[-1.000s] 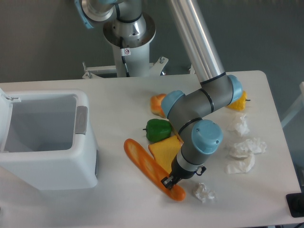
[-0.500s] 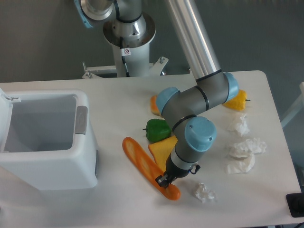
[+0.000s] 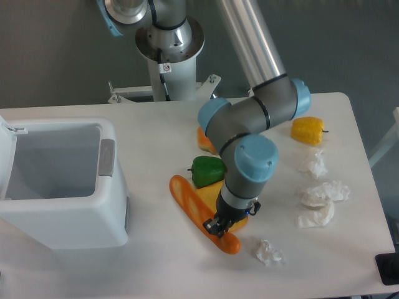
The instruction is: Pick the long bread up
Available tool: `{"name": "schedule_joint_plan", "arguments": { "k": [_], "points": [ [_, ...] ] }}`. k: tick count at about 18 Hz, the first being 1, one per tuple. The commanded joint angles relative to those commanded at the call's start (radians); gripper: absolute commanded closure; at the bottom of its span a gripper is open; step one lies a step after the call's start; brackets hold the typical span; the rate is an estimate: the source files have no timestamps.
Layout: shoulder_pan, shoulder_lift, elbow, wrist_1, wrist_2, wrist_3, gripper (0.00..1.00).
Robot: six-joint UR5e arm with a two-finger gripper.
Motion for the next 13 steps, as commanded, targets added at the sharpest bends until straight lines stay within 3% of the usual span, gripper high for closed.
{"name": "schedule_joint_plan", "arguments": {
  "k": [4, 9, 13],
  "points": [
    [-0.006, 0.058, -0.006, -0.002, 0.031, 0.135, 0.96],
    [-0.008, 0.130, -0.002, 0.000, 0.048, 0.148, 0.96],
    [-0.051, 0.155, 0.041, 0.000, 0.049, 0.181, 0.98]
  ]
}}
